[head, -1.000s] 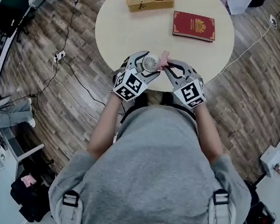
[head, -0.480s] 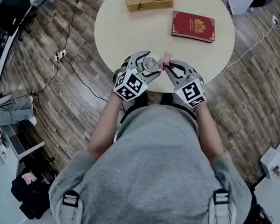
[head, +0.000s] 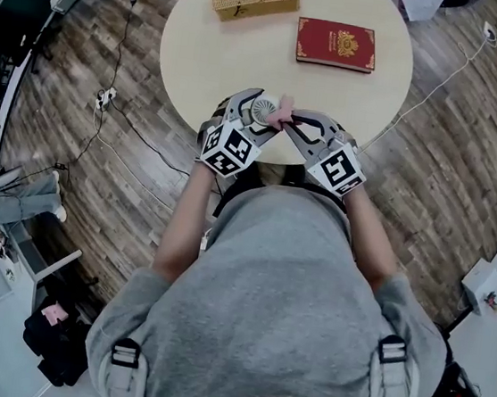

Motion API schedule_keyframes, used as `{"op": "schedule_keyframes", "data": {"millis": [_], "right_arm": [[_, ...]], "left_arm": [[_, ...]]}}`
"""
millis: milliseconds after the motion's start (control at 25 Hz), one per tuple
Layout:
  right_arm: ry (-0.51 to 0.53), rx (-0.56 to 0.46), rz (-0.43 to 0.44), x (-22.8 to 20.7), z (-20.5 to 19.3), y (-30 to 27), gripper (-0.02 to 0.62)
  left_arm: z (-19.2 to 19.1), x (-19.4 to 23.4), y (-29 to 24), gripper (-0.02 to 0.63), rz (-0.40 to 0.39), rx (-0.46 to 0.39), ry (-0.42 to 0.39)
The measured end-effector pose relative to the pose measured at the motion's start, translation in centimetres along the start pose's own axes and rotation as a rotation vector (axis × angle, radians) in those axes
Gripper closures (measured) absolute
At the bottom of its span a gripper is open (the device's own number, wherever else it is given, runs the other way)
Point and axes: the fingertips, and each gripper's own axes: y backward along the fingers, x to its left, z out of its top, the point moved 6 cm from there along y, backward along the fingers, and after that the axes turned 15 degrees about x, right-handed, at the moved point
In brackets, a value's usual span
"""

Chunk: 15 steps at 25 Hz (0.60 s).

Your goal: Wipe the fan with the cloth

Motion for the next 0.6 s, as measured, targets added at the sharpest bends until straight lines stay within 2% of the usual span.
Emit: {"op": "schedule_keyframes", "data": {"millis": [160,360,600], "right_arm": [[0.012,-0.013,-0.004,-1.1,0.1,0.3,0.554],[0.01,-0.009,-0.015,-2.7,-0.1,0.1,0.554],[-0.001,0.008,-0.008,-3.3,-1.6,-0.7,0.554]], "left_arm": [[0.3,-0.9,-0.5,0.222,-0.022,0.004,-0.01],[0.6,-2.1,-0.1,0.222,-0.076,-0.038,0.008],[0.7,-2.4,0.4,0.222,-0.072,-0.063,0.025]]}}
